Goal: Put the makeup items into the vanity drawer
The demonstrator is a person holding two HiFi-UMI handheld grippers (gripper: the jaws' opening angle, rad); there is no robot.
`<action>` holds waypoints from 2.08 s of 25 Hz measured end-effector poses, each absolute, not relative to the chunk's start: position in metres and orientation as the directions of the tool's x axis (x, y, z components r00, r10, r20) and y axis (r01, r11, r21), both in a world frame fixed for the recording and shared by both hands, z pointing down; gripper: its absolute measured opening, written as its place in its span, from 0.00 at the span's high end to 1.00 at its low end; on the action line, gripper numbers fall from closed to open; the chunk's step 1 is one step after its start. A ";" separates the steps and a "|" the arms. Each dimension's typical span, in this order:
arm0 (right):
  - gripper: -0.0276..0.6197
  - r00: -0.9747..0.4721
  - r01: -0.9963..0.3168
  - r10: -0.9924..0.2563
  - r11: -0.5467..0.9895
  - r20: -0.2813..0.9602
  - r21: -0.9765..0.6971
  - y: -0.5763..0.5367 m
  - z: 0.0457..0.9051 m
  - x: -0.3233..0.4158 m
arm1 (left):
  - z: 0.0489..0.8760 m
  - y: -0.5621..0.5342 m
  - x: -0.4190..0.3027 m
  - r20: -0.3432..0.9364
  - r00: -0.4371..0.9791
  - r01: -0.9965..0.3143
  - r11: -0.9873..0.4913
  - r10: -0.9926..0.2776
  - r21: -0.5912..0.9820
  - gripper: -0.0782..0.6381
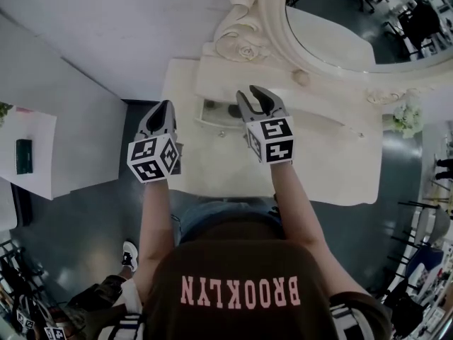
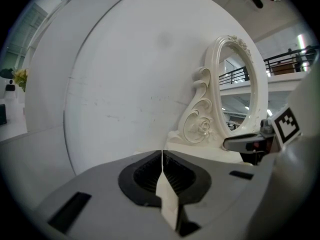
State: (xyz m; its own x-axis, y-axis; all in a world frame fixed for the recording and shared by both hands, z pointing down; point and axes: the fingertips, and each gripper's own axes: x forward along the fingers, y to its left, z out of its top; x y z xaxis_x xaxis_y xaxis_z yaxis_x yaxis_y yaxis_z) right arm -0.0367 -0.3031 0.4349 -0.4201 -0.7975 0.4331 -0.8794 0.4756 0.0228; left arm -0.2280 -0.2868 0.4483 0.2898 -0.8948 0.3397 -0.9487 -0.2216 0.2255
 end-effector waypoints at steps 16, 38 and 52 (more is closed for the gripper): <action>0.76 -0.328 -0.932 -0.831 0.363 0.449 -0.010 -0.306 0.445 0.093 | 0.444 -0.283 -0.156 0.358 0.263 -0.959 -0.202 -0.896 0.197 0.88; 0.49 -0.069 -0.994 -0.793 0.104 0.605 0.023 -0.361 0.497 0.180 | 0.447 -0.271 -0.162 0.416 0.144 -0.988 -0.104 -0.898 0.117 0.88; 0.78 -0.072 -0.980 -0.802 0.168 0.592 0.110 -0.352 0.486 0.180 | 0.443 -0.267 -0.158 0.408 0.170 -0.984 -0.137 -0.897 0.110 0.88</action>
